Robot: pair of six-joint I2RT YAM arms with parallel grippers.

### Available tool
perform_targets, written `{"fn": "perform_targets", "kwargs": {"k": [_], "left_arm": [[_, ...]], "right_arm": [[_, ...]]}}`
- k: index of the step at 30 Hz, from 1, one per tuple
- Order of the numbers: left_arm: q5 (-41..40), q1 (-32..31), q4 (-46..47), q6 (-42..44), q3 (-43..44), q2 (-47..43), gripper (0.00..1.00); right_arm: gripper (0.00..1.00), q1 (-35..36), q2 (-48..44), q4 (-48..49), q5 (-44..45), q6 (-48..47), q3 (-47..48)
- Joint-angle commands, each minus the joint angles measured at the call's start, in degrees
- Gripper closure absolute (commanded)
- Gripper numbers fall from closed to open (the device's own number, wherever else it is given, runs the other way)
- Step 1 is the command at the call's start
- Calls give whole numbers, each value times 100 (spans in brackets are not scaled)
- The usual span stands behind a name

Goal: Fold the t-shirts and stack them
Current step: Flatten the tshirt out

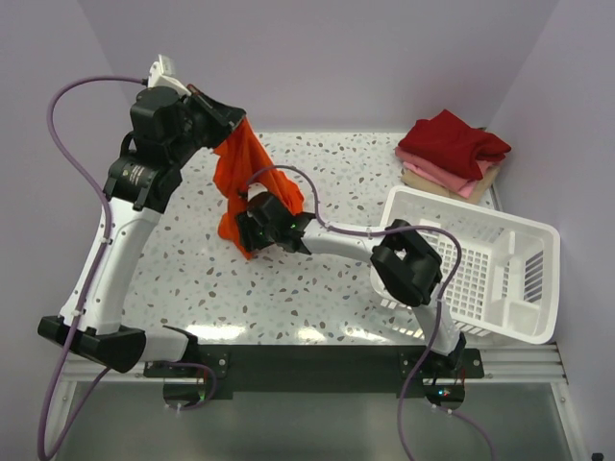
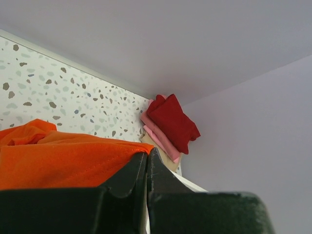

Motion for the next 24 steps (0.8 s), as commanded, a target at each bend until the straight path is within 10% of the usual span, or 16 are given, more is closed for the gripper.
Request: {"fn": "perform_targets", "kwargs": {"k": [1,9,17,24], "left_arm": [[-100,35,116,-120,269,-191,100],[-232,35,-130,-23,410,-191,100],[-320,35,-183,65,357,-226,100],[-891,316,-508,618,235,-411,100]], "right_arm": [[46,-20,194,222,-142,-71,128],[56,-20,502,371,-291,-10,234],[100,-46,353,503,-168,-27,-82],[100,-160,-674,178,454,-255,-688]]}}
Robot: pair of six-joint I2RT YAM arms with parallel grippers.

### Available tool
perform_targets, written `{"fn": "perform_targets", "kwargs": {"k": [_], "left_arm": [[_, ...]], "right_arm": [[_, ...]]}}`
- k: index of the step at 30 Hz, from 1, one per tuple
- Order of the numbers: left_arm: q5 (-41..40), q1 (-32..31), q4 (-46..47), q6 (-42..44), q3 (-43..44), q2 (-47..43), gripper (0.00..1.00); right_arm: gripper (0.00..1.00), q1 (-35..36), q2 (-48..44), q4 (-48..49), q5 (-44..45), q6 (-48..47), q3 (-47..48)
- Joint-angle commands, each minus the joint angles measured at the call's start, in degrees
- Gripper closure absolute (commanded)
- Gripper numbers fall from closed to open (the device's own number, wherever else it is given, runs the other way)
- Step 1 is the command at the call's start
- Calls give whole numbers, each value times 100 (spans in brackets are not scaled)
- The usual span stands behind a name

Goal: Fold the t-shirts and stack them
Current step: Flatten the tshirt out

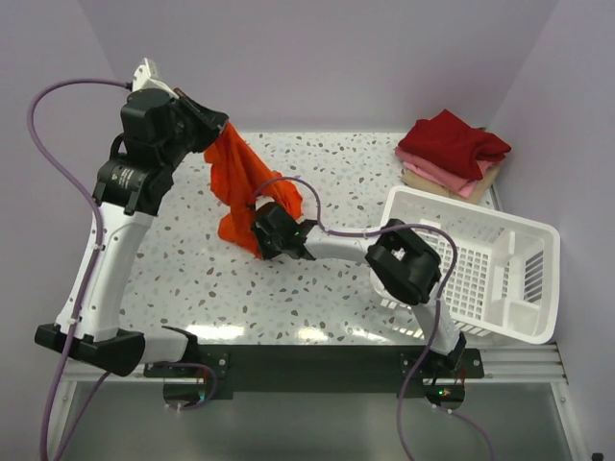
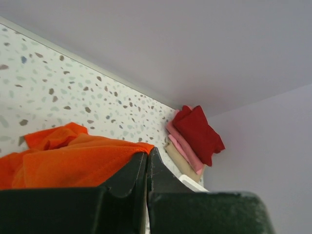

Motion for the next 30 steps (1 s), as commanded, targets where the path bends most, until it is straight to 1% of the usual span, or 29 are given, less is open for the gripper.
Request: {"fn": "perform_targets", "kwargs": {"k": [1,2,3,4,5,8,9,10,12,13,14,15,16,17,22,25,28,30], "left_arm": [[-598,229,-1,526,61,-376,100],[-660,325,-1,580,17,-402,100],[-722,369,-1,650,-87,-481,100],[-836,465,7,790,-141,-508,100],[-889,519,7,861,-193,-543,100],[-1030,686,-1,1195,-378,-649,100],[-1056,721,16,1291,-457,-710,100],[-1039,791,51,1501,-510,-728,100],[-969,844,157,1739,-615,-763,100],[-873,879,174,1993,-642,-772,100],[-794,897,244,2274,-660,-763,100],[-793,897,245,2277,-668,-763,100],[-810,906,201,2538,-651,-754,100],[-871,906,157,2636,-642,-754,100],[-1442,923,-80,3365,-616,-860,100],[-1627,923,-185,3760,-633,-974,100],[-1698,923,-378,4042,-660,-1070,100],[-1786,923,-502,4078,-669,-1175,100]], "right_arm": [[100,-143,-1112,-180,650,-271,-330],[100,-213,-1505,-260,738,-315,-558],[100,-257,-1701,-339,965,-333,-690],[100,-362,-1885,-601,1089,-359,-787],[100,-441,-2279,-760,1178,-360,-945],[100,-836,-2861,-1411,1599,-359,-1113],[100,-959,-3246,-1569,1688,-420,-1122],[100,-1221,-3441,-1797,1845,-473,-1122],[100,-1460,-3941,-1939,1925,-622,-1061],[100,-1688,-4066,-2061,1995,-815,-1009],[100,-1873,-4241,-2245,2066,-999,-686],[100,-1874,-4286,-2247,2066,-1088,-683],[100,-2031,-4321,-2430,2119,-1185,-544],[100,-2102,-4339,-2510,2163,-1273,-264],[100,-2428,-4340,-2914,2216,-1634,485],[100,-2507,-4287,-3116,2330,-1774,1107],[100,-2542,-4216,-3301,2418,-1924,1513],[100,-2542,-4181,-3381,2435,-2055,1979]]}}
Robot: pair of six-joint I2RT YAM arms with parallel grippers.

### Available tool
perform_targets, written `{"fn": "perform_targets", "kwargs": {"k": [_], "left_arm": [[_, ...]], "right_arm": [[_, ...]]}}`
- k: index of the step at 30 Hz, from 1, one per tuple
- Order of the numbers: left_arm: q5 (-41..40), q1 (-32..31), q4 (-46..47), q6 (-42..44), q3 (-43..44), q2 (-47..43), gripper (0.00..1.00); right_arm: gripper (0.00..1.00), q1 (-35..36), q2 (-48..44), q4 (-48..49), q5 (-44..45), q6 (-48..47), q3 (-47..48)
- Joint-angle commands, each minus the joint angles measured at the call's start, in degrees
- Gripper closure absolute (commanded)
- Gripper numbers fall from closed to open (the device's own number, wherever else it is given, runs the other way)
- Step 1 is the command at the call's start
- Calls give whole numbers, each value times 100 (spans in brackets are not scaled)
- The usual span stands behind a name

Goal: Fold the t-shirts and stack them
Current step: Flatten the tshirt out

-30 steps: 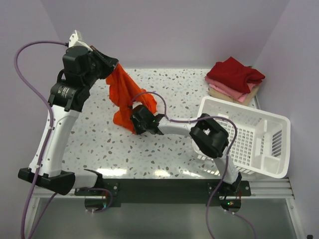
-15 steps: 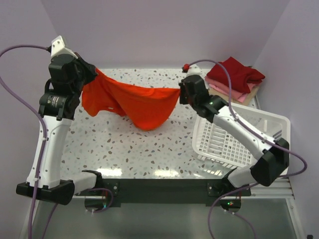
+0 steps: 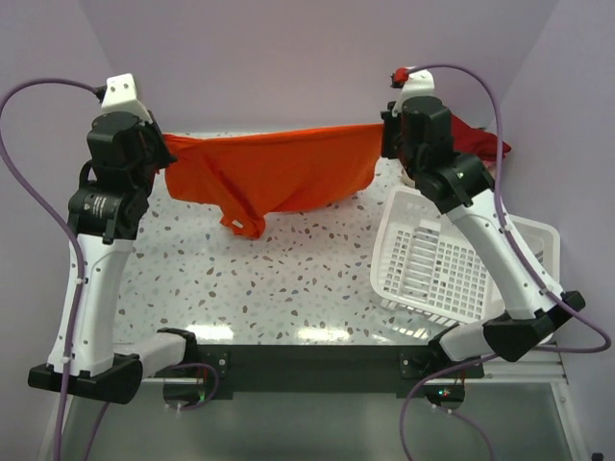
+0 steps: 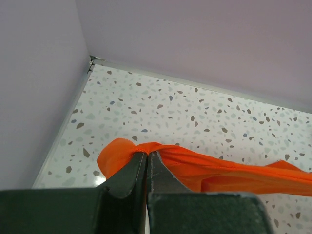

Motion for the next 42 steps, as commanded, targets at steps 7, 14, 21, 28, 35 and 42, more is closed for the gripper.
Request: {"fn": "perform_targets", "kwargs": {"k": [7,14,21,28,35,42], "left_arm": [[-662,69,-294,367,68,-829,100],[23,69,-276,314,77,-460,100],[-283,121,-224,910,1481,1504,100],[-548,236,127,1113,3969,3020,100],[-196,245,1910,1544,3000,1882,100],[-301,245,2353,1966,1818,429,100]], "right_arm": [[100,-66,-22,-839,-68,-410,1776],[100,-66,223,-972,-342,-269,1689],[100,-215,1593,-559,-604,-340,2161],[100,-514,3160,-1130,-676,-120,4763],[100,-514,1931,-226,-754,-32,3448],[100,-497,753,3,-1527,-41,2351]]}}
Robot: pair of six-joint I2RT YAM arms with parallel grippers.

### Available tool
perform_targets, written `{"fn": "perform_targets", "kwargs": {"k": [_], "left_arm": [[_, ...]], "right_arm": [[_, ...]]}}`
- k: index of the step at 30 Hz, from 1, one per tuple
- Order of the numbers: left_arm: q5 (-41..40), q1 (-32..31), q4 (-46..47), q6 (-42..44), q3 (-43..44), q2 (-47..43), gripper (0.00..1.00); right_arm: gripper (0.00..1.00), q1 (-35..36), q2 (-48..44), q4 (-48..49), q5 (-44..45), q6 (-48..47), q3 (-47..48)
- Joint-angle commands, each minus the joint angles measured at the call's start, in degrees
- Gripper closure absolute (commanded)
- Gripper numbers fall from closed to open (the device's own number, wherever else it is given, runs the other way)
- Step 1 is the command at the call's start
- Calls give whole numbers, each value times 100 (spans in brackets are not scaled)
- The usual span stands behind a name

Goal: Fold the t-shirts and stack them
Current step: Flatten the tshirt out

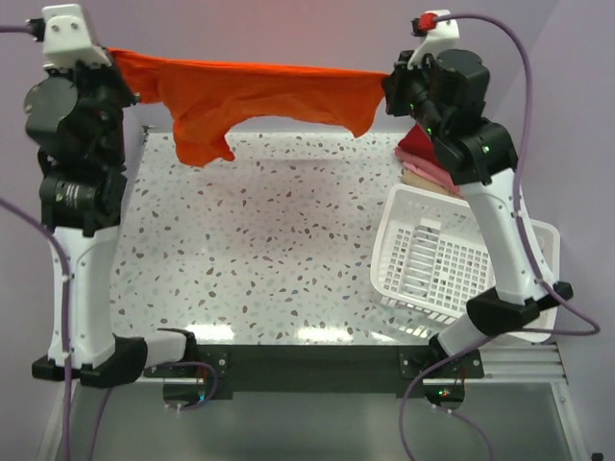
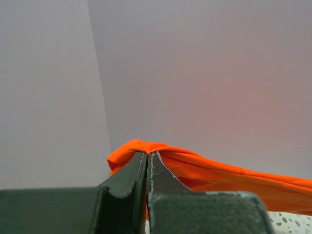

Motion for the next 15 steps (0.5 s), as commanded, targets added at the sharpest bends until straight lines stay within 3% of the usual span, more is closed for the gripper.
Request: {"fn": "perform_targets", "kwargs": {"k": [1,6,10,15], "left_arm": [[-216,52,726,381,-422,-850,100],[-304,61,455,513,-767,-1687,100],[-32,61,225,645,-495,-2082,100],[608,61,-292,987,-108,-1856,100]], "right_arm": [[100,-31,-816,410,-485,49,-541],[100,30,-1688,288,-1109,101,-1174],[100,48,-2199,7,-1312,154,-1281],[100,39,-2218,-477,-1312,373,-965]]}}
